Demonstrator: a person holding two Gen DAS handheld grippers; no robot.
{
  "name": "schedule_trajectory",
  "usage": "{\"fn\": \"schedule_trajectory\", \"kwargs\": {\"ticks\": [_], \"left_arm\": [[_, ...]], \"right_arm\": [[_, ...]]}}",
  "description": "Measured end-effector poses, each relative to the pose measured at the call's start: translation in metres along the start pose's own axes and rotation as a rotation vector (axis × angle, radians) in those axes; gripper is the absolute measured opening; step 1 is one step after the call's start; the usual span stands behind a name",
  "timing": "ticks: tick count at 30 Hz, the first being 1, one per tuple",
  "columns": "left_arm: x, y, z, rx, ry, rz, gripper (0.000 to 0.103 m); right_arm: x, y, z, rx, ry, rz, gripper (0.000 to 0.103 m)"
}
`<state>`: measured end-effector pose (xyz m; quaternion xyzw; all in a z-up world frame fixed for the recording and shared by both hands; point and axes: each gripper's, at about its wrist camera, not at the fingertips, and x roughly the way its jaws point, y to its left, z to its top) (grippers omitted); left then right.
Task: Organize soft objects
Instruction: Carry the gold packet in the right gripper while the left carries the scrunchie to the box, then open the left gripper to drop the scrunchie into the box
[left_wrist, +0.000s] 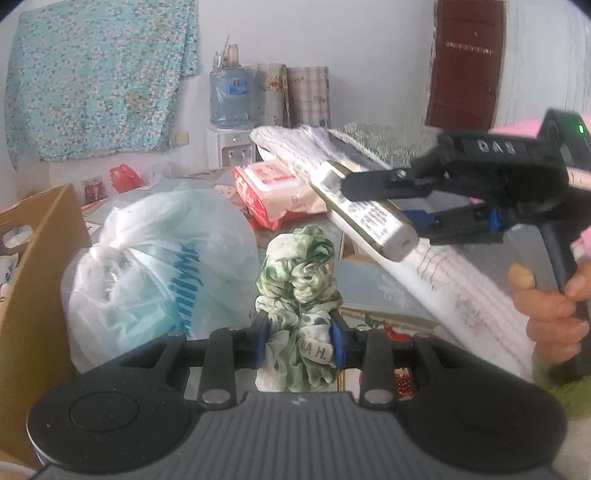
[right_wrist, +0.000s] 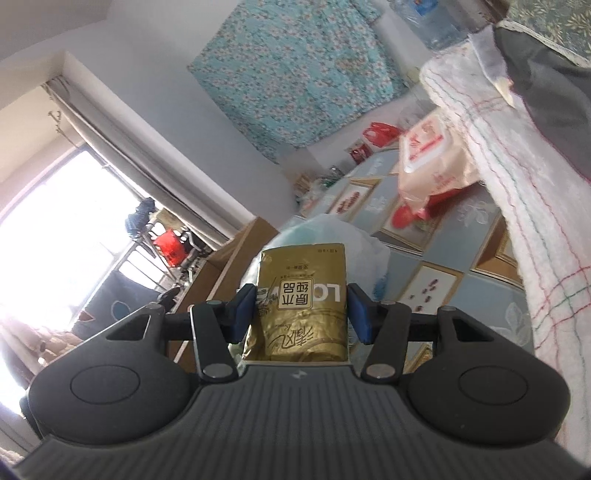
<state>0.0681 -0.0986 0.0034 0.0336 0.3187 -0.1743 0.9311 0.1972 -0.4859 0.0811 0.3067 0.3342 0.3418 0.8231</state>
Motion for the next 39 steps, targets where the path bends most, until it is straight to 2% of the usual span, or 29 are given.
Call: {"fn": "schedule_trajectory", "kwargs": {"ticks": [10, 15, 18, 25, 31, 39], "left_arm": [[-0.069, 0.047, 0.013, -0.093, -0.102, 0.006, 0.034], [-0.113, 0.091, 0.013, -0.172, -0.168, 0.131, 0.034], [-0.132, 0.122, 0.007, -0.23, -0.166, 0.189, 0.034], [-0.135, 0.181, -0.013, -0.306, -0.084, 0.233, 0.034], [-0.121, 0.214, -0.027, -0.336, 0.026, 0.143, 0.035], [-0.098, 0.264, -0.036, -0.411, 0.216, -0.021, 0.037]], "right_arm": [[-0.014, 0.032, -0.003, -0.033, -0.018, 0.075, 0.052], [-0.008, 0.038, -0.007, -0.035, 0.004, 0.08, 0.052], [0.002, 0.039, -0.011, -0.026, 0.038, 0.082, 0.052], [0.04, 0.057, -0.016, -0.01, 0.136, 0.073, 0.052], [0.079, 0.1, -0.009, -0.06, 0.202, 0.1, 0.052], [0.173, 0.199, -0.003, -0.249, 0.367, 0.186, 0.053]]}}
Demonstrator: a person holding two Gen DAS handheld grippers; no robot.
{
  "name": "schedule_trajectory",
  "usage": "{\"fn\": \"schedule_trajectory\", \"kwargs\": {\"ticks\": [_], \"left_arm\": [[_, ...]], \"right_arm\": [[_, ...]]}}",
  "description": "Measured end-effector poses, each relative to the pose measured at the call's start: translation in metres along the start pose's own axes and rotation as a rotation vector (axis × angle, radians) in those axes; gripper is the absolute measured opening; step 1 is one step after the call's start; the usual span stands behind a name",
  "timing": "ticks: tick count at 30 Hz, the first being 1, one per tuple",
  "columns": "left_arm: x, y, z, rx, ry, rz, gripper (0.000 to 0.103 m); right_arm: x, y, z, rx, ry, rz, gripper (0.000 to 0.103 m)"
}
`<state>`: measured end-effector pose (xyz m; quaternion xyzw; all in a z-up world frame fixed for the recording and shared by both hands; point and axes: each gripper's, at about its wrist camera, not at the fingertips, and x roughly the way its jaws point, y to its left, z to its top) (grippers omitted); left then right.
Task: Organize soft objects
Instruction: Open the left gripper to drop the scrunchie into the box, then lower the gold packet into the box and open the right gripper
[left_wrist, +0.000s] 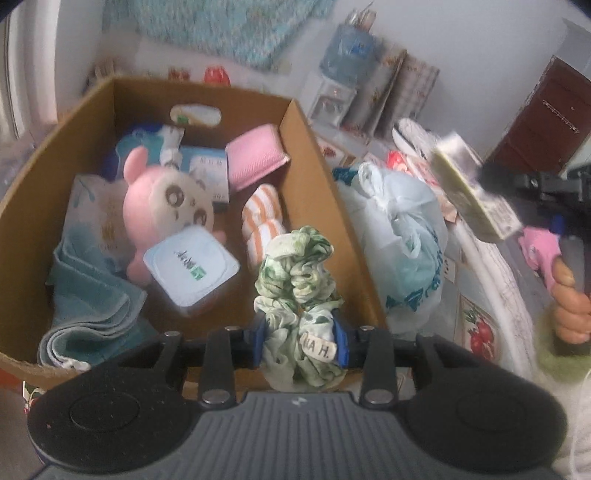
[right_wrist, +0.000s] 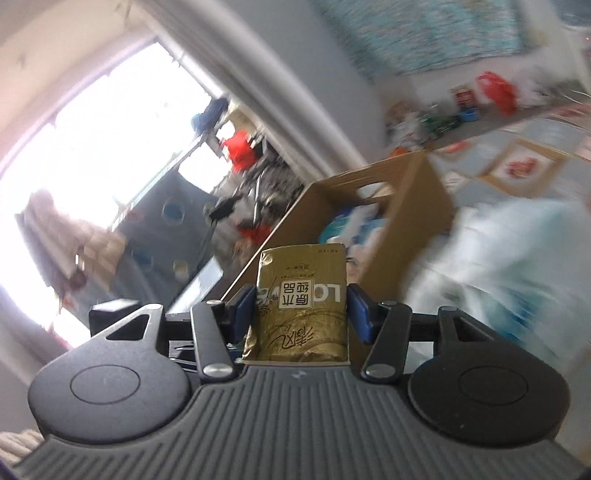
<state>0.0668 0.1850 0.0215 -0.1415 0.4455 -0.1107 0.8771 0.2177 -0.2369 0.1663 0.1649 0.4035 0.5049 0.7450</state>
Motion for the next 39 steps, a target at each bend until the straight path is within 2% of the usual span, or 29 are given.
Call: {"fn": "schedule_trajectory", "kwargs": {"ticks": [5, 10, 13, 15, 20, 22, 24, 39], "left_arm": [[0.005, 0.014, 0.008, 0.008, 0.084, -0.002, 0.041], [0.007, 0.016, 0.012, 0.036, 0.101, 0.011, 0.054], [0.008, 0.02, 0.013, 0.012, 0.112, -0.004, 0.064], [0.008, 0.024, 0.012, -0.007, 0.111, -0.01, 0.066], [0.001, 0.031, 0.011, -0.036, 0.094, -0.013, 0.077], [-0.004, 0.032, 0.011, -0.038, 0.076, -0.011, 0.085], [-0.009, 0.031, 0.01, -0.032, 0.044, 0.005, 0.087], [-0.04, 0.044, -0.003, -0.087, -0.036, 0.03, 0.088]], "right_arm": [[0.068, 0.031, 0.016, -0.099, 0.159, -0.035, 0.053], [0.113, 0.045, 0.018, -0.177, 0.291, -0.113, 0.053], [0.132, 0.052, 0.013, -0.219, 0.354, -0.16, 0.053], [0.141, 0.051, 0.01, -0.241, 0.382, -0.175, 0.053], [0.152, 0.047, 0.012, -0.27, 0.415, -0.204, 0.053], [0.155, 0.046, 0.014, -0.278, 0.42, -0.211, 0.053], [0.159, 0.045, 0.017, -0.287, 0.421, -0.219, 0.053], [0.168, 0.054, 0.016, -0.364, 0.448, -0.234, 0.053]]}}
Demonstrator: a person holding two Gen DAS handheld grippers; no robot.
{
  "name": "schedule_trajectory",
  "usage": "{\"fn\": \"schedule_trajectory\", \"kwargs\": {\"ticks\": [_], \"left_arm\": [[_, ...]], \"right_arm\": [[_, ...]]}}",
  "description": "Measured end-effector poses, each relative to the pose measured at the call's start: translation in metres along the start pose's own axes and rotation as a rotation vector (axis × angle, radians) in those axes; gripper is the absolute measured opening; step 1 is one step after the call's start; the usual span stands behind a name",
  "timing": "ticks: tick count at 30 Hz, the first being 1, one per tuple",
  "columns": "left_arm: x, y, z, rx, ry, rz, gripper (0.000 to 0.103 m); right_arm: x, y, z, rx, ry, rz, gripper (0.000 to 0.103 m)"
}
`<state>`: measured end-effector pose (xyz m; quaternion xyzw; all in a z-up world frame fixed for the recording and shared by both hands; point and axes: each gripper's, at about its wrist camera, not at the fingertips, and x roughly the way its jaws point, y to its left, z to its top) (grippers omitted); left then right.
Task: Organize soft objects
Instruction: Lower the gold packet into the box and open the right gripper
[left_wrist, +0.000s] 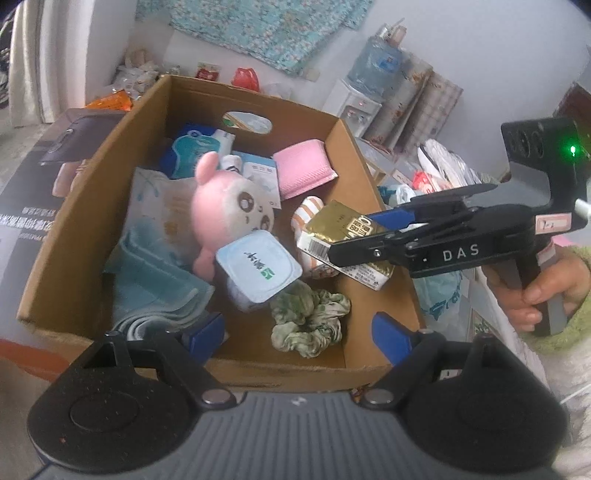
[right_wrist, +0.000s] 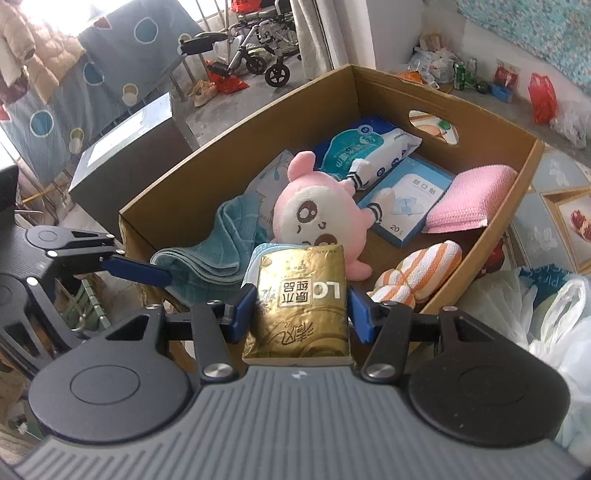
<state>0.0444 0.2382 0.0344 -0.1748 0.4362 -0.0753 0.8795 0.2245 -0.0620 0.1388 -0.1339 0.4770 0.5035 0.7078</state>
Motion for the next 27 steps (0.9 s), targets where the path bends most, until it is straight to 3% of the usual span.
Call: {"fn": "schedule_trajectory", "kwargs": {"ticks": [18, 23, 25, 27], "left_arm": [[-0.041, 0.012, -0.009, -0.034, -0.134, 0.04, 0.088], [-0.053, 0.02, -0.009, -0.065, -0.183, 0.055, 0.088], [-0.057, 0.024, -0.01, -0.08, -0.197, 0.059, 0.089], [-0.06, 0.027, -0.01, -0.091, -0.204, 0.065, 0.089]], "right_arm": [[0.025, 0.02, -0.005, -0.03, 0.096, 0.149, 0.054], [0.031, 0.031, -0.006, -0.054, 0.071, 0.188, 0.054], [0.032, 0.034, -0.005, -0.059, 0.053, 0.193, 0.06], [0.033, 0.034, -0.004, -0.05, 0.039, 0.209, 0.074]]}}
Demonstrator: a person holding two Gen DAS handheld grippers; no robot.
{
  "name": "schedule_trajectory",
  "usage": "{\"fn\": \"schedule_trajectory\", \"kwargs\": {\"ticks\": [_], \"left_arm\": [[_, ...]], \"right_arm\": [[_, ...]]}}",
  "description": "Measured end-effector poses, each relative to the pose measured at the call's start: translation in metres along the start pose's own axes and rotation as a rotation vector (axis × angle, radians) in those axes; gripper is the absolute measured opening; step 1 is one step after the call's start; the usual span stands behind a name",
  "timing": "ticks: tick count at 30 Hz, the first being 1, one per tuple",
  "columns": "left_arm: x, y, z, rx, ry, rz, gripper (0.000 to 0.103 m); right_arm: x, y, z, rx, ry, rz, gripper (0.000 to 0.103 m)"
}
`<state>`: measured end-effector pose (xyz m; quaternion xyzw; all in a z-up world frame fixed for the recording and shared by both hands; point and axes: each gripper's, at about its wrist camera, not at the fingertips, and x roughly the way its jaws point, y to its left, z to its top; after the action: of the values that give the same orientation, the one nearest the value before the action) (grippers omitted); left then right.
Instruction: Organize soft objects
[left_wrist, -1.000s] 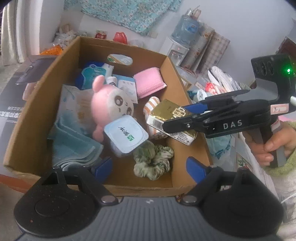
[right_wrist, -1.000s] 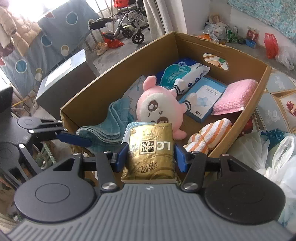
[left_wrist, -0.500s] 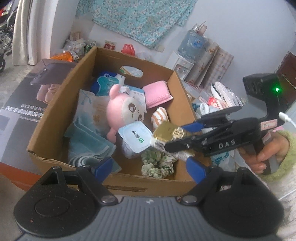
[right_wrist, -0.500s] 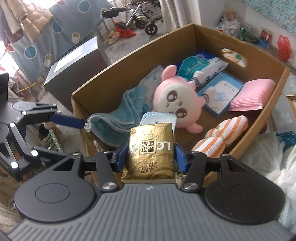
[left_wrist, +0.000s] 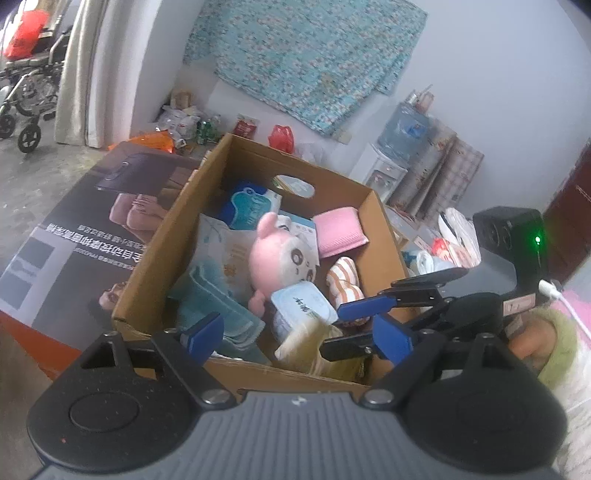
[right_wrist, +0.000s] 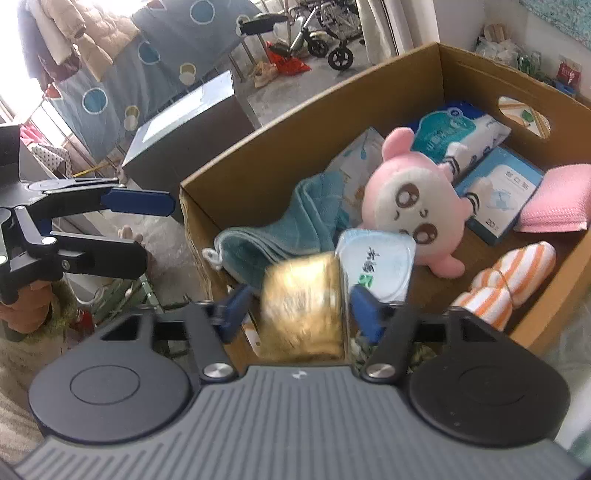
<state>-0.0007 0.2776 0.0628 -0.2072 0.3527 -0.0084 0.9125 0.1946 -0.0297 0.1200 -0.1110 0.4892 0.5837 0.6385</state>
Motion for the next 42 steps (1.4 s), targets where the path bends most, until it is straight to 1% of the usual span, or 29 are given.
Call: {"fn": "schedule_trajectory", "kwargs": {"ticks": [5, 7, 8, 11, 14, 16, 18, 19, 21, 25, 26, 27, 28, 32, 37, 39, 42], "left_arm": [[-0.002, 0.002, -0.002, -0.013, -0.011, 0.0, 0.089], [-0.002, 0.0, -0.004, -0.01, -0.017, -0.001, 0.089], [-0.003, 0.0, -0.005, -0.007, -0.022, -0.001, 0.09], [-0.007, -0.003, -0.009, -0.002, -0.045, -0.006, 0.092], [-0.012, -0.009, -0.014, 0.004, -0.076, 0.0, 0.095], [-0.016, -0.017, -0.02, 0.025, -0.107, 0.01, 0.099], [-0.022, -0.025, -0.027, 0.05, -0.139, 0.021, 0.102], [-0.024, -0.03, -0.03, 0.064, -0.155, 0.026, 0.103], [-0.028, -0.041, -0.038, 0.092, -0.18, 0.031, 0.103], [-0.031, -0.063, -0.051, 0.153, -0.19, 0.031, 0.103], [-0.03, -0.067, -0.054, 0.161, -0.183, 0.029, 0.103], [-0.029, -0.072, -0.057, 0.168, -0.174, 0.028, 0.103], [-0.028, -0.077, -0.06, 0.175, -0.164, 0.029, 0.103], [-0.025, -0.092, -0.077, 0.184, -0.14, 0.027, 0.103], [-0.015, -0.107, -0.095, 0.17, -0.126, 0.045, 0.103], [-0.013, -0.112, -0.1, 0.178, -0.12, 0.062, 0.103], [-0.012, -0.117, -0.108, 0.2, -0.13, 0.114, 0.103]], "right_arm": [[-0.003, -0.004, -0.002, 0.038, -0.029, 0.027, 0.074], [-0.013, -0.007, -0.005, 0.07, -0.068, 0.04, 0.074], [-0.021, -0.009, -0.009, 0.095, -0.102, 0.054, 0.075], [-0.05, -0.015, -0.025, 0.16, -0.223, 0.096, 0.077], [-0.083, -0.022, -0.053, 0.25, -0.387, 0.158, 0.082], [-0.1, -0.024, -0.076, 0.297, -0.506, 0.197, 0.084], [-0.112, -0.024, -0.1, 0.346, -0.615, 0.208, 0.088], [-0.115, -0.023, -0.11, 0.366, -0.648, 0.202, 0.088], [-0.119, -0.021, -0.131, 0.412, -0.711, 0.171, 0.088], [-0.122, -0.012, -0.166, 0.488, -0.768, 0.11, 0.091], [-0.123, -0.01, -0.173, 0.503, -0.773, 0.104, 0.095], [-0.125, -0.009, -0.18, 0.519, -0.779, 0.092, 0.101], [-0.126, -0.007, -0.187, 0.532, -0.783, 0.071, 0.102], [-0.131, 0.005, -0.209, 0.557, -0.783, -0.044, 0.102], [-0.134, 0.023, -0.224, 0.561, -0.737, -0.241, 0.102], [-0.135, 0.03, -0.226, 0.552, -0.723, -0.303, 0.102], [-0.14, 0.039, -0.229, 0.54, -0.715, -0.364, 0.102]]}}
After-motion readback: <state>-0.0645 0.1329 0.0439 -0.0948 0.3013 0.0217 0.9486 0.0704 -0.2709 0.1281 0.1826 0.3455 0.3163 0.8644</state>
